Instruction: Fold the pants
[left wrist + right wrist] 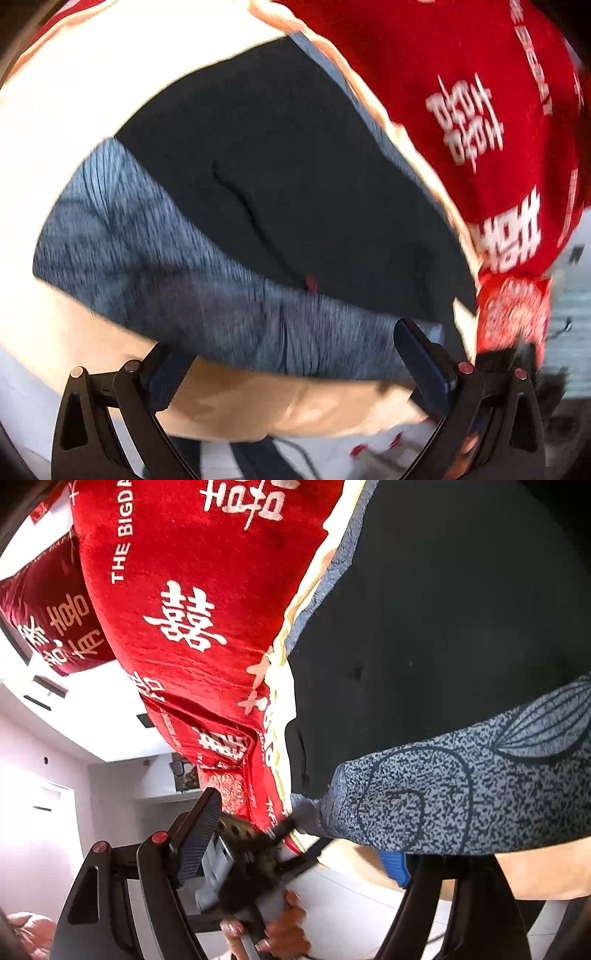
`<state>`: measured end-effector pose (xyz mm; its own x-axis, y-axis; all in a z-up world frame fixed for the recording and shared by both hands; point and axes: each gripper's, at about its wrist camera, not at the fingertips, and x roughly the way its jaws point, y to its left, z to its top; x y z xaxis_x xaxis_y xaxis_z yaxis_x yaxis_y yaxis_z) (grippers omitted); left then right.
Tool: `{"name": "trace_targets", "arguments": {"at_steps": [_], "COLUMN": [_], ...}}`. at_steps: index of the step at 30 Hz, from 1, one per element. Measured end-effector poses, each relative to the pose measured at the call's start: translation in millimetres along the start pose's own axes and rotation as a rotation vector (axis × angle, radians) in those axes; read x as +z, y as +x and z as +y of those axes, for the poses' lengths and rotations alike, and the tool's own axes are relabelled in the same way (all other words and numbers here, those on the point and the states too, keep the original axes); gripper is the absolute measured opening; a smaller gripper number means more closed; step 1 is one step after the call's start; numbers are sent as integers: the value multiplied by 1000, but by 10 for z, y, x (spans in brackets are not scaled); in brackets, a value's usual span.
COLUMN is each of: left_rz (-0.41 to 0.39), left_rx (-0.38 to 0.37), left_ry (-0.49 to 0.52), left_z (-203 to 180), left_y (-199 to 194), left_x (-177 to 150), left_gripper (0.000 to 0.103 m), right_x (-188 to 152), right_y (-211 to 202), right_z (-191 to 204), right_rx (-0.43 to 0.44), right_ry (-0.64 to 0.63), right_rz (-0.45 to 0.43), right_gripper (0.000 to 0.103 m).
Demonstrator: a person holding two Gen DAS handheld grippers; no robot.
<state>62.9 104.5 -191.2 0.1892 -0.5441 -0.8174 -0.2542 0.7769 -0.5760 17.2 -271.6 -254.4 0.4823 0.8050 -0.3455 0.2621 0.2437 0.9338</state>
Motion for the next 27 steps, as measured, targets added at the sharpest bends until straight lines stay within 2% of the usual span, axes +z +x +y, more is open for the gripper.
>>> {"name": "trace_targets", "arguments": {"at_steps": [3,4,5,6,8,9,11,14,19,21,22,23,27], "left_rz": [-12,-9,-1,12,29,30,21,17,39,42,46,49,64], "left_rx": [-1,27,54,80,82,72,61,69,85,88,98,110,138], "left_ry": [-28,-9,9,26,33,36,59,128,197,200,200,200,188], "left_z": [95,71,39,22,28,31,-16,-114,-220,-245,-255,-256,-258], "left_y": [6,39,78,115,133,106,25,-105,-144,-150,-141,-142,-203], "left_x": [129,154,166,180,200,216,253,331,398,413,416,412,401], "left_gripper": [98,88,73,65,37,32,23,19,19,19,19,19,19], "right_x": [-23,-32,-40,-47,-65,-69,-98,-176,-314,-358,-351,-333,-104], "right_y": [58,60,46,30,-15,-25,-85,-236,-489,-588,-627,-660,-850], "right_z": [-64,-102,-153,-207,-341,-398,-550,-808,-1296,-1414,-1405,-1356,-785], "right_rx": [-16,-18,-22,-30,-39,-37,-20,44,181,244,267,261,9], "right_ry": [13,24,31,39,63,78,121,206,429,503,511,500,283], "right_rz": [6,1,-7,-15,-32,-35,-51,-102,-238,-317,-334,-329,-227], "right_gripper": [81,81,81,81,79,77,64,54,54,41,21,8,8]}}
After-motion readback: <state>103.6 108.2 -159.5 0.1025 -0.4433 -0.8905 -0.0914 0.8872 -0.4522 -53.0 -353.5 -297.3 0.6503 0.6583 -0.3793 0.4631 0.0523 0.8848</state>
